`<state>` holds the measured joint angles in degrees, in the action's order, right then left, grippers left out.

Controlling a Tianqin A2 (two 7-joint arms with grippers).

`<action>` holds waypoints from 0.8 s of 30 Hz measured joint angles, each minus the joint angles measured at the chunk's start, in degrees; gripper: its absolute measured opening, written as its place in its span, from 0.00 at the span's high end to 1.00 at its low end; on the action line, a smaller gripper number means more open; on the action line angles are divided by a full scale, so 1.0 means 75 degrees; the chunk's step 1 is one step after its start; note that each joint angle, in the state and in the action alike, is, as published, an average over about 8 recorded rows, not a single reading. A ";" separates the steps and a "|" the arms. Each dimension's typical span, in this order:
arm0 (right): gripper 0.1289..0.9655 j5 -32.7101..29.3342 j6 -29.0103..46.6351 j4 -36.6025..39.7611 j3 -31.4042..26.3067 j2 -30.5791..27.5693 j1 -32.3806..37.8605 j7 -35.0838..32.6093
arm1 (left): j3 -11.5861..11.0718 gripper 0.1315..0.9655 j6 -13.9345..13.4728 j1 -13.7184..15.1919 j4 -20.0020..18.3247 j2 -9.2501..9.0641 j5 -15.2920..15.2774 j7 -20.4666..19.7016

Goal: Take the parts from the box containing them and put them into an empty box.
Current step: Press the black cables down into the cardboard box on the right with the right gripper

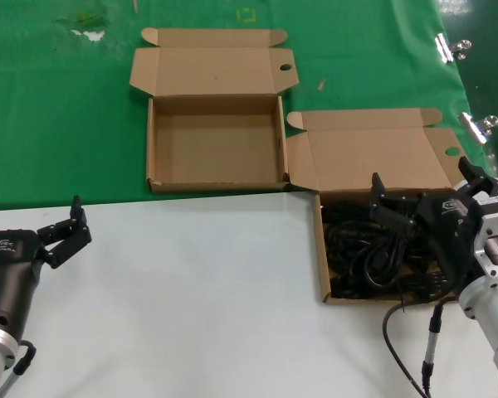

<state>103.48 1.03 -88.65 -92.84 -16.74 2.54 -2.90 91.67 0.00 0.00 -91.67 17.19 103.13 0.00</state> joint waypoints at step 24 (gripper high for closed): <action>0.00 0.0000 0.0000 0.0000 0.0000 0.0000 0.0000 0.0000 | 0.0000 0.00 0.0000 0.0000 0.0000 0.0000 0.0000 0.0000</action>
<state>103.48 1.03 -88.65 -92.84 -16.74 2.54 -2.90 91.67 0.00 0.00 -91.67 17.19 103.13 0.00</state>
